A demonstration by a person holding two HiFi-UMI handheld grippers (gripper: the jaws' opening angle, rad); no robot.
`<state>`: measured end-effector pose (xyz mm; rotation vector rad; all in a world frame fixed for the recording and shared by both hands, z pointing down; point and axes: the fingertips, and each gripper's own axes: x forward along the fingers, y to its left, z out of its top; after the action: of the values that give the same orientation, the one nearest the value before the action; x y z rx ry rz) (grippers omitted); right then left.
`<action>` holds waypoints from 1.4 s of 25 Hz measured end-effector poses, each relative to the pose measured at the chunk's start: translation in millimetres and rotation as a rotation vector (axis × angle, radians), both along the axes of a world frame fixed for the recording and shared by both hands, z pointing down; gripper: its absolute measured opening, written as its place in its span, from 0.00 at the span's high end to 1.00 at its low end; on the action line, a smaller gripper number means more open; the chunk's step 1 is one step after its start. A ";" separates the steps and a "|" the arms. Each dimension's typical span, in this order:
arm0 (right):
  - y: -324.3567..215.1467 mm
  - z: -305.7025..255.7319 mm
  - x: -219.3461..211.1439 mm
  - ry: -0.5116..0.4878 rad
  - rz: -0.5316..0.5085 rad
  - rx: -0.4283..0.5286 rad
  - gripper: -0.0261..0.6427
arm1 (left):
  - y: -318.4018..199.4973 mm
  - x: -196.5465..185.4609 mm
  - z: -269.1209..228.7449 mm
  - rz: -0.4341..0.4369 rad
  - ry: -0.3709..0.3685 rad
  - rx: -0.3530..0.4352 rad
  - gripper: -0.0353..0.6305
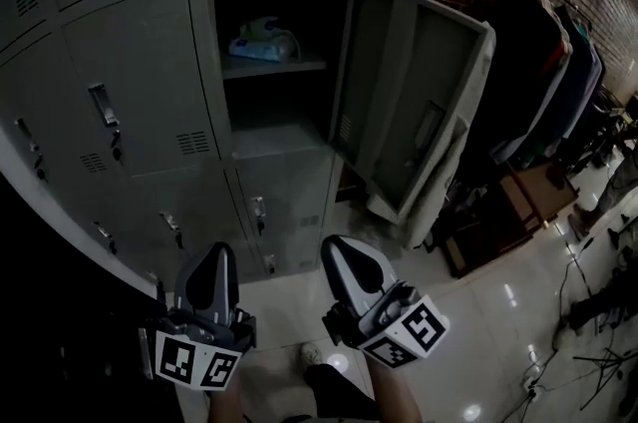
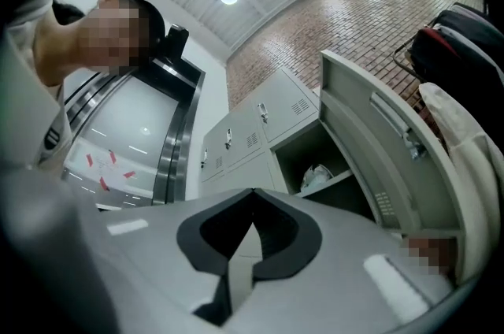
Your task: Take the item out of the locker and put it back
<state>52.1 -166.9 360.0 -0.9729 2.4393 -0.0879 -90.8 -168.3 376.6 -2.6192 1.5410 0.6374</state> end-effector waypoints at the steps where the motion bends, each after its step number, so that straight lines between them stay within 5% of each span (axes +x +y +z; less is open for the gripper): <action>1: 16.4 8.5 -3.2 -0.002 -0.005 -0.010 0.96 | 16.5 -2.3 8.2 0.000 0.003 -0.007 0.94; 7: 154.7 30.2 -20.5 -0.018 -0.031 -0.019 0.96 | 155.7 -15.3 32.4 0.003 0.019 -0.007 0.94; 16: 367.8 -19.8 -26.6 -0.069 0.030 -0.038 0.96 | 373.7 -35.4 -19.5 0.000 0.019 0.006 0.94; 21: 423.4 -62.7 -23.4 -0.071 0.008 -0.007 0.96 | 426.7 -26.7 -65.3 0.018 0.029 0.043 0.94; 35: 477.5 -57.4 -6.3 0.022 0.019 -0.037 0.96 | 475.9 8.4 -62.9 0.021 0.040 0.034 0.94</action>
<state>45.9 310.6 302.6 -1.0177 2.4558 -0.1167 -82.4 307.6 313.7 -2.6172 1.5011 0.7148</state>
